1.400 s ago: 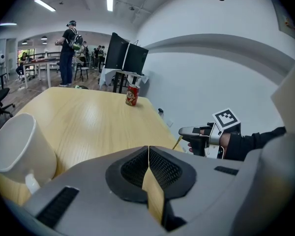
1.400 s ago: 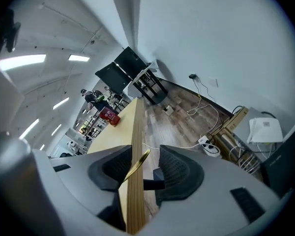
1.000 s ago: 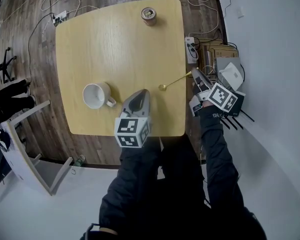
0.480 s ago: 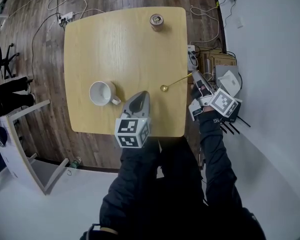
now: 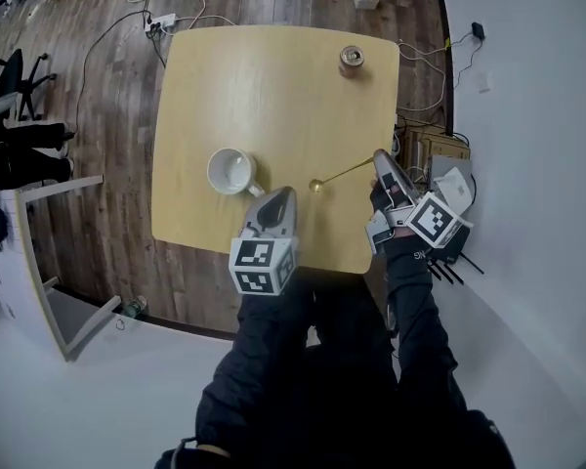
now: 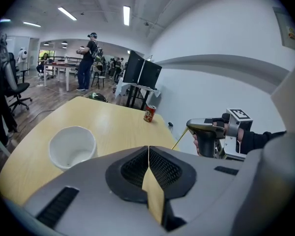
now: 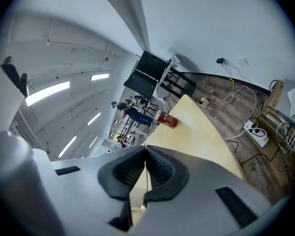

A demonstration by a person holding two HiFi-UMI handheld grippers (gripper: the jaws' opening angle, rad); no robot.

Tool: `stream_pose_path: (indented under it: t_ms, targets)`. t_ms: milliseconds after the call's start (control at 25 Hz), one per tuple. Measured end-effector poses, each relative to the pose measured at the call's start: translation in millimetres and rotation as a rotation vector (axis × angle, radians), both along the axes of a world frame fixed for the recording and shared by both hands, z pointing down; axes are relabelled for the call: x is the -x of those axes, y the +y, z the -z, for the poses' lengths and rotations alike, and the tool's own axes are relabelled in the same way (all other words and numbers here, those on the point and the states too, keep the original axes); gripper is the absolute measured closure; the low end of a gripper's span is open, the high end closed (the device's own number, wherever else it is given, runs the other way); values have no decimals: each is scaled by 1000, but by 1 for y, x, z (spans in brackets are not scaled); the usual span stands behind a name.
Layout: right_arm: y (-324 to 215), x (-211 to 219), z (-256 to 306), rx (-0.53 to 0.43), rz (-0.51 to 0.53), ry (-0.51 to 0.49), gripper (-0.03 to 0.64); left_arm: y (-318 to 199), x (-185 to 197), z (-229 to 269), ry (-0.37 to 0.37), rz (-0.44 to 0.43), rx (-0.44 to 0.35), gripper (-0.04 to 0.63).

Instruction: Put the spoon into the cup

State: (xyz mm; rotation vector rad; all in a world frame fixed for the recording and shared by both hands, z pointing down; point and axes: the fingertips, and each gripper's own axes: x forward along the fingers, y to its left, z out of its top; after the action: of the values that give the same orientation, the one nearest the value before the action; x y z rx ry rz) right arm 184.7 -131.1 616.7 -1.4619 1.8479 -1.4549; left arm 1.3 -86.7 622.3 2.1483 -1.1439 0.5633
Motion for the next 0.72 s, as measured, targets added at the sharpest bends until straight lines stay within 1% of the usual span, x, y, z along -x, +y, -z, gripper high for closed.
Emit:
stream_pose_path:
  t_ms: [160, 360, 520, 720]
  targets:
    - [-17, 45, 20, -51, 56, -33, 592, -5, 41, 8, 4, 77, -6, 560]
    - [-46, 101, 37, -105, 139, -65, 592, -12, 88, 6, -16, 154, -1, 560]
    - [-66, 143, 46, -126, 194, -62, 592, -19, 120, 5, -29, 196, 7, 560]
    - [-80, 185, 36, -125, 266, -25, 592, -24, 147, -5, -44, 236, 31, 560]
